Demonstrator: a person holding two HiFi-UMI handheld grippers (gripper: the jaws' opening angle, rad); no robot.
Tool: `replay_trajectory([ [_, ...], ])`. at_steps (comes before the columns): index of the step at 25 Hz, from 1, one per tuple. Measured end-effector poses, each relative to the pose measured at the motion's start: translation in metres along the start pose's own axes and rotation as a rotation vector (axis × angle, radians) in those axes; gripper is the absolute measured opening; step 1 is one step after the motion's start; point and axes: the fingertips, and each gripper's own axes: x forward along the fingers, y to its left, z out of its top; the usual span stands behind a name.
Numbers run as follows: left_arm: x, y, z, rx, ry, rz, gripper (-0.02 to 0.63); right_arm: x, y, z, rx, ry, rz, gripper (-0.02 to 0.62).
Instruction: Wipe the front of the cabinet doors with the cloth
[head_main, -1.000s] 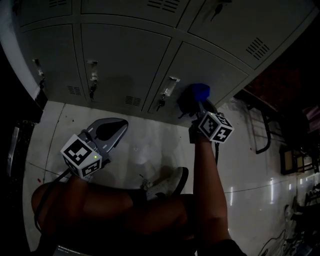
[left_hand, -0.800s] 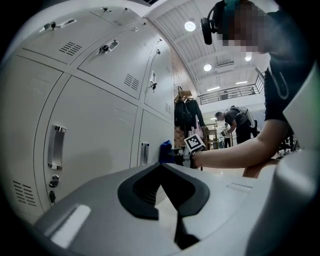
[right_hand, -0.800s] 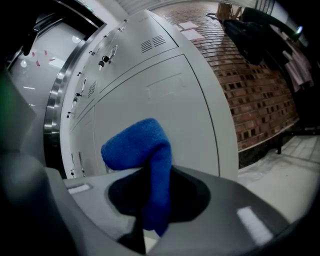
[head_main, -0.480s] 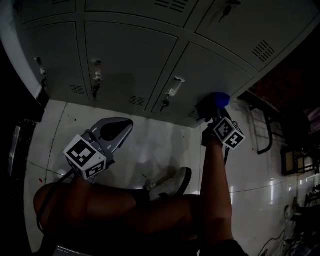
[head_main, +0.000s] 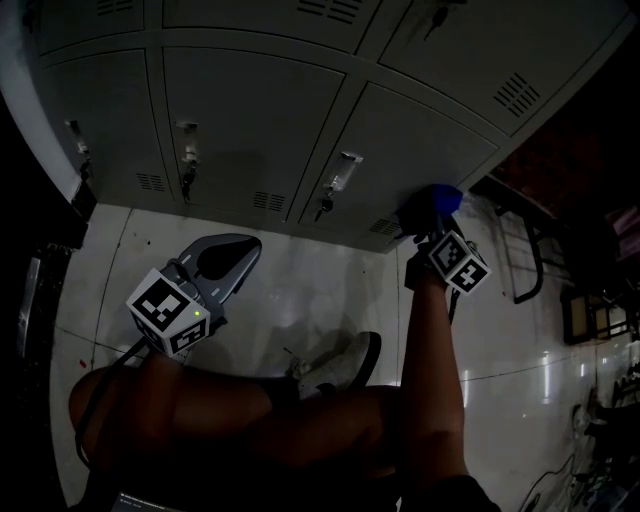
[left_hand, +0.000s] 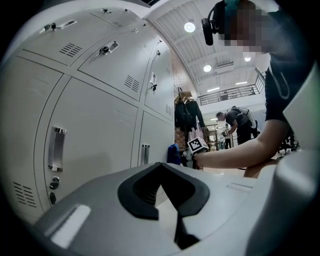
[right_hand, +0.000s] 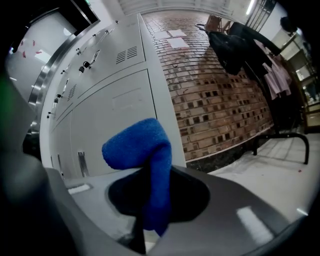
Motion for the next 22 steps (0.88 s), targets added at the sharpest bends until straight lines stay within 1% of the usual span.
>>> replay_trajectory([
  [2, 0.0, 0.001, 0.0, -0.003, -0.003, 0.003, 0.006, -0.003, 0.0, -0.002, 0.01, 0.007, -0.015, 0.069],
  [4, -0.001, 0.003, 0.001, -0.007, -0.006, 0.006, 0.006, -0.007, 0.009, -0.007, 0.028, 0.014, -0.002, 0.069],
  [6, -0.001, 0.003, 0.004, -0.009, -0.013, 0.005, 0.006, -0.008, 0.027, -0.01, 0.025, 0.02, 0.032, 0.069],
  [9, -0.003, 0.001, 0.007, -0.004, -0.018, 0.003, 0.006, -0.008, 0.068, -0.016, -0.033, 0.032, 0.103, 0.069],
  [12, -0.004, 0.001, 0.01, 0.025, -0.018, 0.005, 0.006, -0.005, 0.11, -0.032, -0.061, 0.047, 0.189, 0.069],
  [14, -0.005, 0.002, 0.014, 0.03, -0.026, 0.008, 0.006, 0.0, 0.132, -0.047, -0.072, 0.065, 0.232, 0.069],
  [18, -0.006, 0.006, 0.015, 0.022, -0.033, 0.015, 0.006, 0.013, 0.155, -0.075, -0.108, 0.106, 0.291, 0.069],
  [22, -0.006, 0.009, 0.015, 0.018, -0.035, 0.021, 0.006, 0.026, 0.172, -0.091, -0.113, 0.123, 0.342, 0.069],
])
